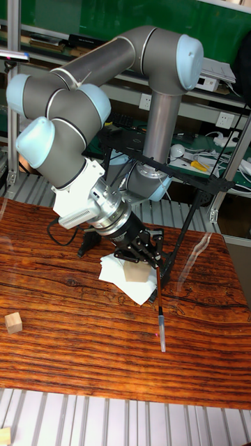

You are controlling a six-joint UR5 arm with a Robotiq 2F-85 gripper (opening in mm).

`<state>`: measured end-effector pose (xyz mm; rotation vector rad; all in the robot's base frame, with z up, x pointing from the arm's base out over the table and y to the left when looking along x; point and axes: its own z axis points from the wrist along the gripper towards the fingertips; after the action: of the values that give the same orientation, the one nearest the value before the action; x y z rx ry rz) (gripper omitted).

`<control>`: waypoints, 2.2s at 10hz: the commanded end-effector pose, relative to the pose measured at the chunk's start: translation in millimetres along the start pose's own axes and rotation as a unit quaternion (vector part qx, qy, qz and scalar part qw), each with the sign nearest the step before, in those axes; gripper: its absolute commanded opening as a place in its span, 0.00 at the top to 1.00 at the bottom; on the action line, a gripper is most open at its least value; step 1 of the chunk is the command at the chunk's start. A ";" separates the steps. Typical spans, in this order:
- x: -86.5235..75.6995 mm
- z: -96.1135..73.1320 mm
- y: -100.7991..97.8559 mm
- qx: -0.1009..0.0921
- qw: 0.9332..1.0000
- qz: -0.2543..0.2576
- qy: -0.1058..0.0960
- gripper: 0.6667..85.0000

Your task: Place the brush on the pen rack

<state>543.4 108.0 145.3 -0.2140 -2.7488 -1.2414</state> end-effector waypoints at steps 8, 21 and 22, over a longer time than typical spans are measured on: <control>-32.7 -4.9 21.4 -0.041 0.997 0.019 -0.062 1.00; -41.7 1.7 44.0 -0.039 0.999 0.016 0.005 1.00; -36.8 1.9 41.5 -0.032 0.999 0.015 0.016 1.00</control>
<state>592.5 134.0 166.2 -0.2640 -2.6933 -1.3338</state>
